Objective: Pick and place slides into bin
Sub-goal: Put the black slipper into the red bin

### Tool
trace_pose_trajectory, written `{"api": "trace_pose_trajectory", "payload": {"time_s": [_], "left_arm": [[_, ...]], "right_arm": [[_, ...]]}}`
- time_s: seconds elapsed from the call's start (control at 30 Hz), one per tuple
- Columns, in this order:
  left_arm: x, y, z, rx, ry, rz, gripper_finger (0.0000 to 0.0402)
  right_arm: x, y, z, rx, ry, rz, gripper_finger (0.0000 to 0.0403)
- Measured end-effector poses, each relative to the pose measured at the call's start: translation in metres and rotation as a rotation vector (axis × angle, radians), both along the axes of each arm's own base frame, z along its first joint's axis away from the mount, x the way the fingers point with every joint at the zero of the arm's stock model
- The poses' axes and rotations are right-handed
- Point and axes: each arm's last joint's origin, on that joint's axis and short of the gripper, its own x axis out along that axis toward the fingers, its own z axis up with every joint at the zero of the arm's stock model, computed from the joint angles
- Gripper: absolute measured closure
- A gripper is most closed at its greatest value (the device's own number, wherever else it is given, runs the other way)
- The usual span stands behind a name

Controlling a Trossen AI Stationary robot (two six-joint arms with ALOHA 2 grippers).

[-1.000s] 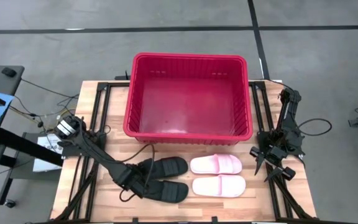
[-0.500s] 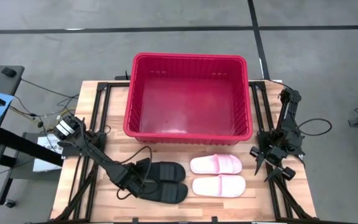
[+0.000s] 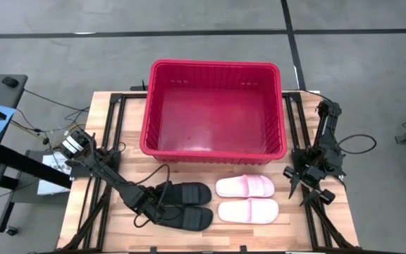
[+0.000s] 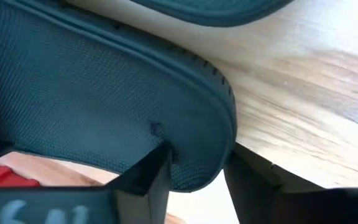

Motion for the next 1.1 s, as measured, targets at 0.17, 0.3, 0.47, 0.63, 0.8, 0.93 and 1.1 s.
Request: {"api": "trace_pose_trajectory", "payload": {"time_s": [0.17, 0.3, 0.47, 0.63, 0.8, 0.93, 1.1], "left_arm": [[-0.001, -0.001, -0.001, -0.018, -0.001, 0.021, 0.0353], [-0.001, -0.001, -0.002, -0.037, -0.015, 0.077, 0.0389], [-0.004, -0.004, 0.0, -0.045, -0.025, 0.11, 0.0397], [-0.011, -0.008, 0.007, -0.06, -0.045, 0.131, 0.0399], [-0.02, -0.01, 0.022, -0.123, -0.045, 0.166, 0.0401], [-0.024, -0.015, 0.038, -0.136, -0.078, 0.174, 0.0401], [-0.026, -0.022, 0.06, -0.135, -0.123, 0.196, 0.0401]], "right_arm": [[0.0, 0.0, 0.0, 0.0, 0.0, 0.0, 0.0221], [0.0, 0.0, 0.0, 0.001, 0.0, 0.0, 0.0221], [0.0, 0.0, 0.0, 0.0, 0.0, 0.0, 0.0221], [0.0, 0.0, 0.0, 0.0, 0.0, 0.0, 0.0221], [0.0, 0.0, 0.0, 0.0, 0.0, 0.0, 0.0221], [0.0, 0.0, 0.0, 0.0, 0.0, 0.0, 0.0221], [0.0, 0.0, 0.0, 0.0, 0.0, 0.0, 0.0221]]}}
